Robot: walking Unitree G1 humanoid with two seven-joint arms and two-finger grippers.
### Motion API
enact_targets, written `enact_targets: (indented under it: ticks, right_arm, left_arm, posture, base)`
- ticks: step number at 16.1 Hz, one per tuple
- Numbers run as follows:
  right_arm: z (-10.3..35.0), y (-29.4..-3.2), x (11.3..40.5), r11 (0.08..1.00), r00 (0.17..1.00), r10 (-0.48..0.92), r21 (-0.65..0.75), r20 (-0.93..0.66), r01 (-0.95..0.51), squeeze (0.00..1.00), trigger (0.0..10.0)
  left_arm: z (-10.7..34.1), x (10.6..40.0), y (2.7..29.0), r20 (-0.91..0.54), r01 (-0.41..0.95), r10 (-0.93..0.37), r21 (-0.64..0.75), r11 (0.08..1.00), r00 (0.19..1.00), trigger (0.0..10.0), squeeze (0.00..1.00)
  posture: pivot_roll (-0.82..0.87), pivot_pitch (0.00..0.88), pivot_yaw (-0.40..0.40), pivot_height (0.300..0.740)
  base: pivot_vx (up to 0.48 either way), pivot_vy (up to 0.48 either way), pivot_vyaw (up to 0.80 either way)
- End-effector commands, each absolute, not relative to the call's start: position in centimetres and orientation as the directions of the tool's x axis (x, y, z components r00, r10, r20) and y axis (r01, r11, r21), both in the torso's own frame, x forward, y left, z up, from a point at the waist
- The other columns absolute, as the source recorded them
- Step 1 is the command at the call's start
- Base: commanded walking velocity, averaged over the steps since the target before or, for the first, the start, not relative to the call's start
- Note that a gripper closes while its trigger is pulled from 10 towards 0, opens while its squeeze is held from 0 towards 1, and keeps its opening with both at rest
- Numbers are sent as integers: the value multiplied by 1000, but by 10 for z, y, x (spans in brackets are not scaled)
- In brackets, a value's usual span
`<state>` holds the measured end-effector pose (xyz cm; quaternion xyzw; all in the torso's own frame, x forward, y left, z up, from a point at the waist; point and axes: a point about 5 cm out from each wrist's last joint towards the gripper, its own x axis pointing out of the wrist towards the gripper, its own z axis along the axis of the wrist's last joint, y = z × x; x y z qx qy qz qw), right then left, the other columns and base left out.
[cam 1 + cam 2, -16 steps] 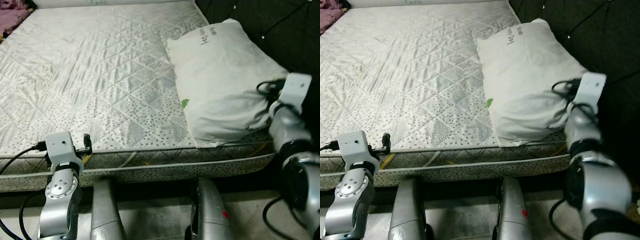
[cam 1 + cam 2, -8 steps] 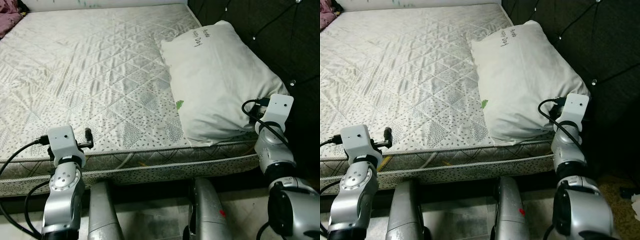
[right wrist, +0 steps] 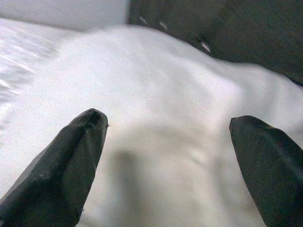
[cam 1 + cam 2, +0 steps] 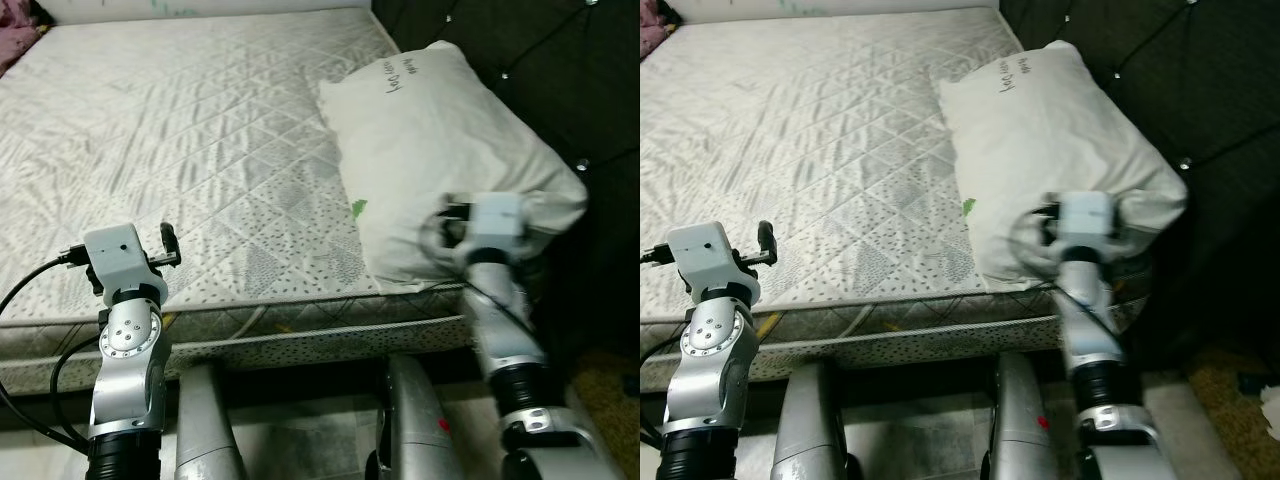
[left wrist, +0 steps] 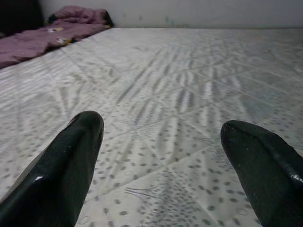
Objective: Clean up the room
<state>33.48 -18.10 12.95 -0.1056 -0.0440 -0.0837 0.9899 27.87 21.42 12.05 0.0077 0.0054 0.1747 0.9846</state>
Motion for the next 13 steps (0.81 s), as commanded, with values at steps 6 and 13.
enact_targets:
  ticks: [6, 13]
  right_arm:
    - [149, -131, 319, 956, 965, 201, -247, 171, -155, 1000, 10000]
    - [132, -131, 328, 994, 991, 92, 53, 96, -98, 1000, 10000]
  left_arm:
    - [134, 281, 206, 91, -298, 296, 16, 954, 951, 10000, 0]
    - [123, 267, 215, 81, -345, 344, -3, 939, 935, 10000, 0]
  posture:
    - [-95, 0, 19, 507]
    - [-60, 0, -25, 507]
  base:
    - [0, 0, 0]
    - [0, 0, 0]
